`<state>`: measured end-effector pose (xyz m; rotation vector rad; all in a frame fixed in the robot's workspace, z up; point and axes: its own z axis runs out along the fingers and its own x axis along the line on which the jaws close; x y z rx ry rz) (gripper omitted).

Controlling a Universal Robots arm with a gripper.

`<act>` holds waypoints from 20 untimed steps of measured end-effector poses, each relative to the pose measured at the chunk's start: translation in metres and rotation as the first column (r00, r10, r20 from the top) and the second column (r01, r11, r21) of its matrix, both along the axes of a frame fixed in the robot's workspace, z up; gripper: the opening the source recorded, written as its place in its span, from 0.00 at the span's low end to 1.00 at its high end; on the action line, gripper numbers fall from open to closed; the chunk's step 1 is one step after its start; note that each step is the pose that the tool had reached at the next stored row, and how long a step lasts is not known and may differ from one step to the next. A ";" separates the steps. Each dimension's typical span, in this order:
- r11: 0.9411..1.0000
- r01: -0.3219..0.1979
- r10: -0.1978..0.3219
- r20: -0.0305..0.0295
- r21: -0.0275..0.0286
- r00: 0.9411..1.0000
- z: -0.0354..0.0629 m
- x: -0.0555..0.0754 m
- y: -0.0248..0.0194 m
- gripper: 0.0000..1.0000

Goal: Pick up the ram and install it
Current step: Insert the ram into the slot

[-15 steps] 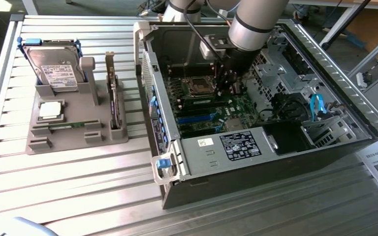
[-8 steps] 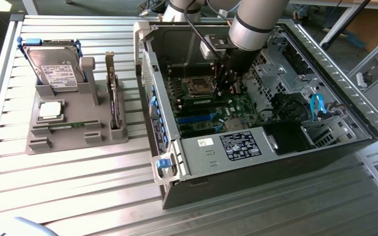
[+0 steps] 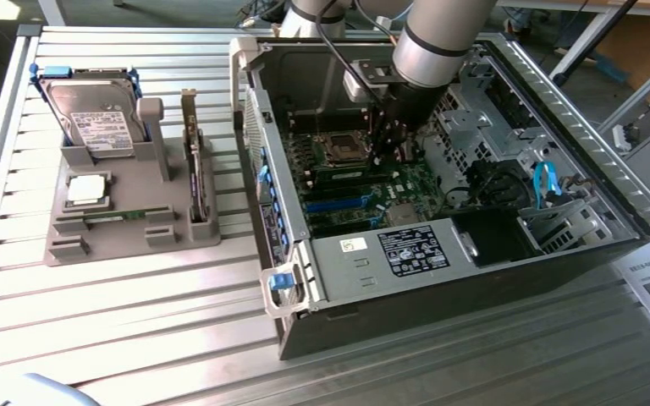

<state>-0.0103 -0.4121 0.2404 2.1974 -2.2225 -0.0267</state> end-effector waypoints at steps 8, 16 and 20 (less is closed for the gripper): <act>1.000 0.000 0.000 0.000 0.000 1.000 -0.0008 0.000 0.0005 0.12; 1.000 0.000 0.000 0.000 0.000 1.000 -0.0011 0.000 0.0010 0.12; 1.000 0.000 0.000 0.000 0.000 1.000 -0.0018 0.000 0.0011 0.12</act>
